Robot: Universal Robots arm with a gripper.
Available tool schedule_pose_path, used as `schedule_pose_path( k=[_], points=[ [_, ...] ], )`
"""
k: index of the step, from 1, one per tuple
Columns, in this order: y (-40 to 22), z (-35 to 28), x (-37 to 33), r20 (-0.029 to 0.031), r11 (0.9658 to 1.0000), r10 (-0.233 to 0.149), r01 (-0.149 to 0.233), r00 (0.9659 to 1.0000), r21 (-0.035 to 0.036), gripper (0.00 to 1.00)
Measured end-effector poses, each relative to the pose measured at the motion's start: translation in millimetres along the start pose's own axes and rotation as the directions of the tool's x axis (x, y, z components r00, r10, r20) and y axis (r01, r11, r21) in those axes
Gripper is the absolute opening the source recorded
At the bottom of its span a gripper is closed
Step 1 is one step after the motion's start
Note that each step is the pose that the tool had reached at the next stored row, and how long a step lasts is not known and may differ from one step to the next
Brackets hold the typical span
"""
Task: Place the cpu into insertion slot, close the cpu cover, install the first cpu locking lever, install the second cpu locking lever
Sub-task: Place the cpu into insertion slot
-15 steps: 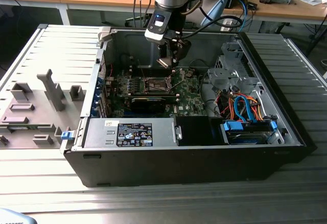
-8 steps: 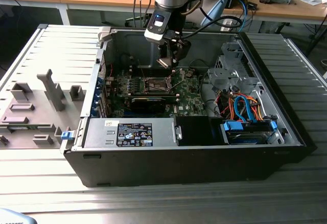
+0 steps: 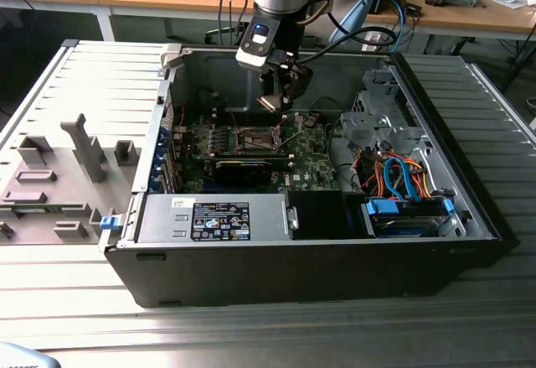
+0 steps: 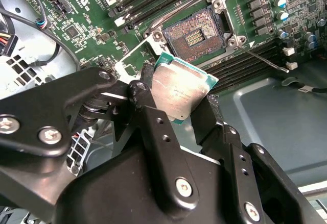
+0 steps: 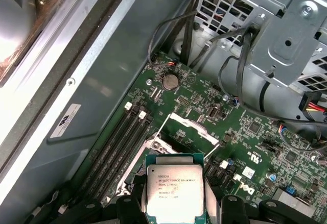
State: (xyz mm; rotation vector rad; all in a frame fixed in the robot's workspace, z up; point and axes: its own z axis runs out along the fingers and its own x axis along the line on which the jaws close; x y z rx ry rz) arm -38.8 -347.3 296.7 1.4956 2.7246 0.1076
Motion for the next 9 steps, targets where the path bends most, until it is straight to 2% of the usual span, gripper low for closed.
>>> schedule_pose_path(
  k=[9],
  points=[
    [0.0,0.4,0.0,0.0010,0.9999,0.012,-0.012,0.9999,0.0000,0.54]
  ],
)
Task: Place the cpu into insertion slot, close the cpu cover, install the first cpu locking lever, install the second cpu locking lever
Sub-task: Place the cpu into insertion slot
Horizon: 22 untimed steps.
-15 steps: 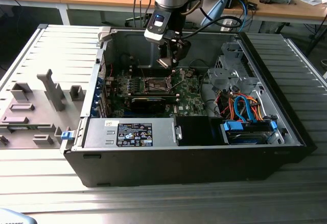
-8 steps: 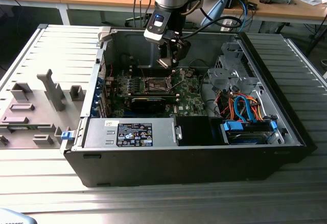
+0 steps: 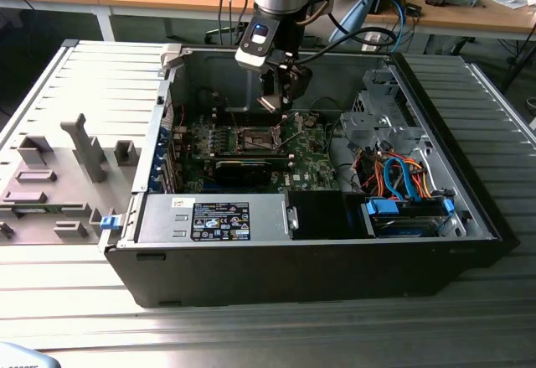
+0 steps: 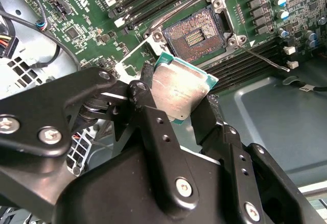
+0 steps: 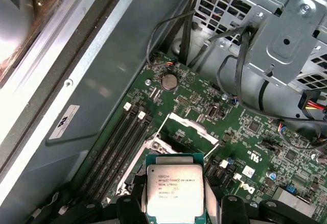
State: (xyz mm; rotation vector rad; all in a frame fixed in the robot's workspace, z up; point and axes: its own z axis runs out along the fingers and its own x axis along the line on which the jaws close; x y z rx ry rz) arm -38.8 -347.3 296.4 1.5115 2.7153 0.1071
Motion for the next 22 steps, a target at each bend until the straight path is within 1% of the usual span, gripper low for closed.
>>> schedule_pose_path(
  k=[22],
  points=[
    [-0.1,0.8,0.0,0.0030,0.9995,0.030,-0.030,0.9995,0.0002,0.54]
  ],
)
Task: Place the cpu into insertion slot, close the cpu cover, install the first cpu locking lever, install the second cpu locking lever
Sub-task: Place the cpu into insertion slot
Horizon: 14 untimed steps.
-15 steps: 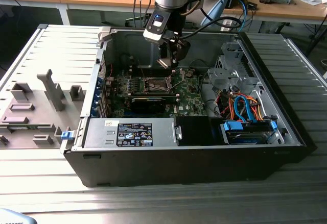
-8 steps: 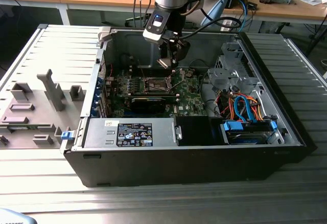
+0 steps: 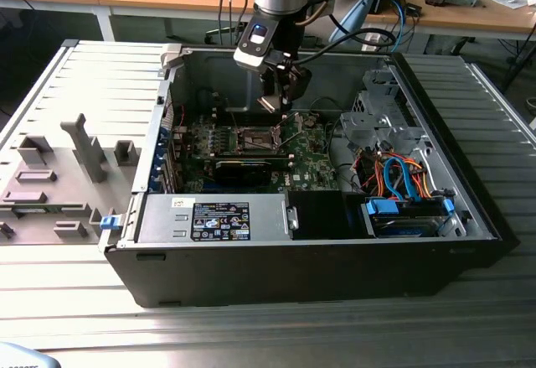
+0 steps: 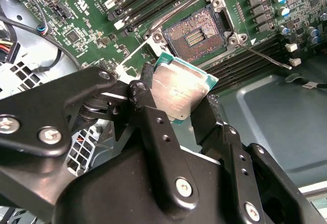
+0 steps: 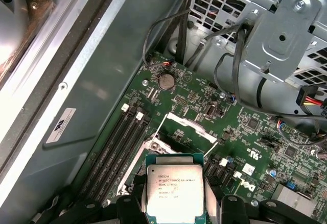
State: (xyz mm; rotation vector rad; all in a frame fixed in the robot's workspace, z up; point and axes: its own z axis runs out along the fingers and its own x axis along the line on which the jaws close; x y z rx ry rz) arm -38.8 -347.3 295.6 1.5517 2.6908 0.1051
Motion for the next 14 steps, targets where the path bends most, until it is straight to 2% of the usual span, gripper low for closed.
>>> schedule_pose_path(
  k=[14],
  points=[
    [0.0,0.5,0.0,0.0025,0.9997,0.024,-0.024,0.9997,0.0003,0.54]
  ],
)
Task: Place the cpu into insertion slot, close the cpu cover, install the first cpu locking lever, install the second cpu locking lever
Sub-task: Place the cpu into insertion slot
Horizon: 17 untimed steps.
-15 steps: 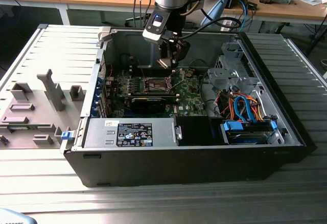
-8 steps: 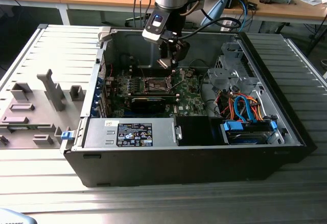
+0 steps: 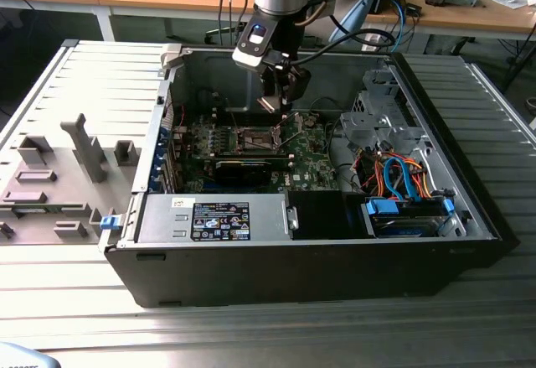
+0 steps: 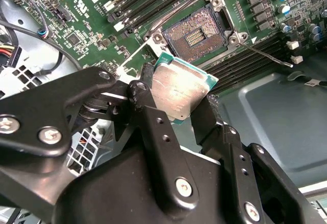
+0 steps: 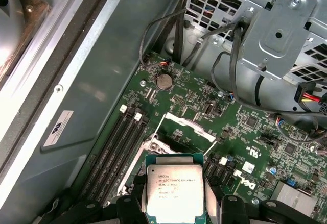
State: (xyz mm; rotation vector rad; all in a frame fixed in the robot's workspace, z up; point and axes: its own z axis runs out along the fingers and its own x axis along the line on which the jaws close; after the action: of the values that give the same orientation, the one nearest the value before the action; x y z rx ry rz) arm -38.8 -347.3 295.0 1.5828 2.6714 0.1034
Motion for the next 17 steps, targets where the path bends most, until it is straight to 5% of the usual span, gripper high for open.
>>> schedule_pose_path(
  k=[17],
  points=[
    [-0.1,0.6,0.0,0.0024,0.9996,0.027,-0.027,0.9996,0.0001,0.54]
  ],
)
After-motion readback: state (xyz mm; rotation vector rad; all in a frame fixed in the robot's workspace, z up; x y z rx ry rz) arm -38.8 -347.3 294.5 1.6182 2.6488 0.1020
